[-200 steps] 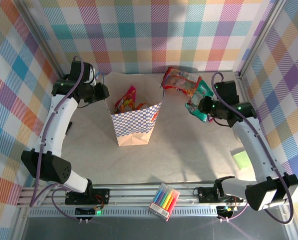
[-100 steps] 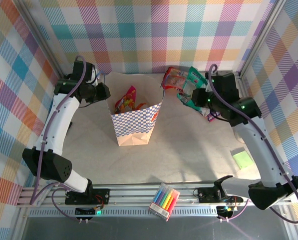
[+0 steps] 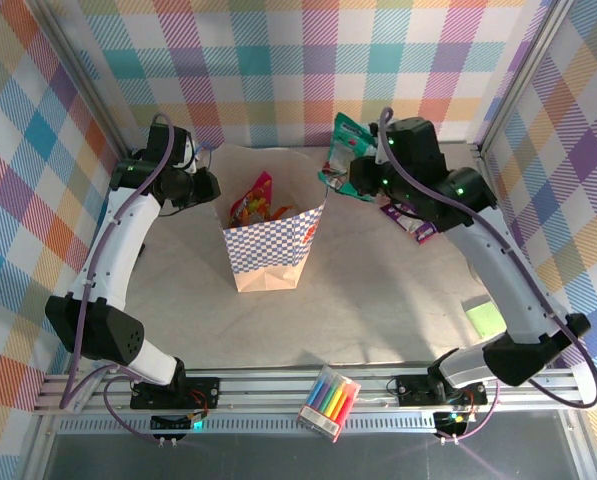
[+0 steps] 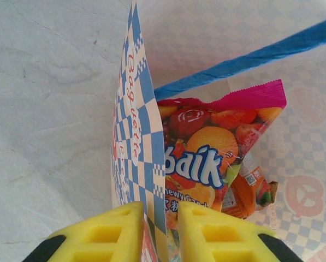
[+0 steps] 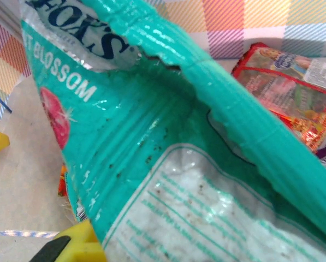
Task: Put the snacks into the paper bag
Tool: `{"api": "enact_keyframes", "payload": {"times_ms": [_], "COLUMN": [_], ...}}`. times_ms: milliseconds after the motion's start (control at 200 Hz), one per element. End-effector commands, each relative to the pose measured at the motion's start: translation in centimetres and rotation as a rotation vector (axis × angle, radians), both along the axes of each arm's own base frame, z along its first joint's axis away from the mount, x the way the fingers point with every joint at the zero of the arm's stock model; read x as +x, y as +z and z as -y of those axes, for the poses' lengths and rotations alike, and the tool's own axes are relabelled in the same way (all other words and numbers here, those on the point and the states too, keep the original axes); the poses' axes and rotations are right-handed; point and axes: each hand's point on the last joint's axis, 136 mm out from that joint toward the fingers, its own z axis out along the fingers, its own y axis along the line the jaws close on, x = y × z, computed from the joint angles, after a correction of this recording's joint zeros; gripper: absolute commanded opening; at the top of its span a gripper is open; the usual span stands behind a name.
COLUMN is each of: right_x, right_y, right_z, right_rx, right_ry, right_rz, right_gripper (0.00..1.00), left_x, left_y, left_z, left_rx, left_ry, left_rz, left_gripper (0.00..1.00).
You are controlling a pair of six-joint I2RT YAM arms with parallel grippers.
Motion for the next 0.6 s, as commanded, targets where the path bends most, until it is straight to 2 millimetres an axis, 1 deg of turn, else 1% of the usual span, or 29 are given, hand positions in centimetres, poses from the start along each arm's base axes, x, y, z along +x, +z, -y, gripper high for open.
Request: {"api": "enact_keyframes", "payload": {"times_ms": [0, 120, 250, 355, 455, 595], "right_x": [0.9, 1.3, 1.9, 2.0, 1.7, 1.2], "right_y": [2.8, 2.8, 3.0, 3.4, 4.0, 5.0], "right_z": [-1.4, -3.0, -4.5, -5.4, -5.8, -5.8], "right_rx": [0.029, 0.03, 0.045, 0.049, 0.054, 0.068], "right_ry": [0.021, 0.051, 0.082, 0.106, 0.117, 0.123], "right_rz": [0.091, 0.098, 0.104, 0.11, 0.128, 0.153], "right_gripper": [0.18, 0.18, 0.18, 0.18, 0.18, 0.18], "left_x": [-0.2, -0.3, -0.1, 0.0, 0.0, 0.0], "left_y": [0.1, 0.1, 0.3, 0.4, 0.5, 0.6], "left_z": [0.4, 0.5, 1.2, 1.7, 1.7, 1.6], "left_rx": [-0.004, -0.013, -0.055, -0.08, -0.084, -0.083], "left_ry": [-0.015, -0.017, -0.029, -0.037, -0.035, -0.033], "left_rz": [0.011, 0.02, 0.029, 0.033, 0.04, 0.045], "left_gripper": [0.24, 0.23, 0.21, 0.2, 0.2, 0.19]}}
